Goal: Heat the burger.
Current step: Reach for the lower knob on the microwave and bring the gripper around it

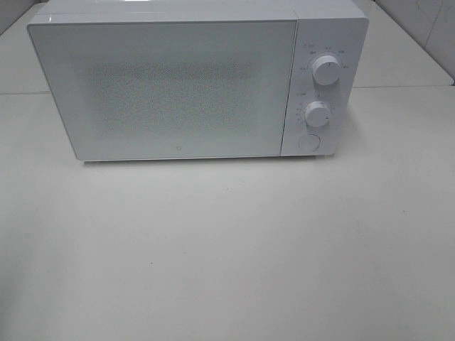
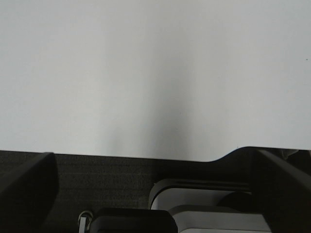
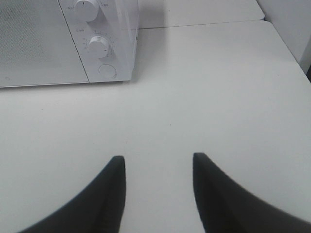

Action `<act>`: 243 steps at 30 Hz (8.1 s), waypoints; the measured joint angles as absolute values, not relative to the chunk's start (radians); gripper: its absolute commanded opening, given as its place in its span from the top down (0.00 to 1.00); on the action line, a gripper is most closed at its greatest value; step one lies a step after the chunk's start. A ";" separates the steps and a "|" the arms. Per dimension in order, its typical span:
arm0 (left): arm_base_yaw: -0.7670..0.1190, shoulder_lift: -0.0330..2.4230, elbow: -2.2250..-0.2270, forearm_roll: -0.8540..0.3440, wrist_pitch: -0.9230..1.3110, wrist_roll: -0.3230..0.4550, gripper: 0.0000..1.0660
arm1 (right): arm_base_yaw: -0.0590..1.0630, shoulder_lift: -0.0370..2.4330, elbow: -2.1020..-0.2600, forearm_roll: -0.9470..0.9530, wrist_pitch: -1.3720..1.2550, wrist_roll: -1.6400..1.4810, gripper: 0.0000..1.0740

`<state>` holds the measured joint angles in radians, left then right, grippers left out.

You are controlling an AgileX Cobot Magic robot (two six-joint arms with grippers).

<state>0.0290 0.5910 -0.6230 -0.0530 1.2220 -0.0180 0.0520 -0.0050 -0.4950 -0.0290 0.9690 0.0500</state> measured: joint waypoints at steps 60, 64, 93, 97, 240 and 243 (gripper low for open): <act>0.032 -0.005 -0.520 -0.010 1.086 -0.018 0.04 | 0.052 -0.005 -0.495 -0.029 0.969 0.050 0.57; 0.032 -0.005 -0.520 -0.010 1.086 -0.018 0.04 | 0.052 -0.005 -0.495 -0.029 0.969 0.050 0.57; 0.032 -0.005 -0.520 -0.010 1.086 -0.018 0.04 | 0.052 -0.005 -0.508 -0.067 0.943 0.054 0.15; 0.032 -0.005 -0.520 -0.010 1.086 -0.018 0.04 | 0.052 0.018 -0.515 -0.076 0.810 0.054 0.18; 0.032 -0.005 -0.520 -0.009 1.086 -0.018 0.04 | 0.483 2.047 -0.671 0.415 -1.208 -0.138 0.74; 0.032 -0.005 -0.520 -0.009 1.086 -0.018 0.04 | 0.483 2.047 -0.671 0.414 -1.208 -0.138 0.90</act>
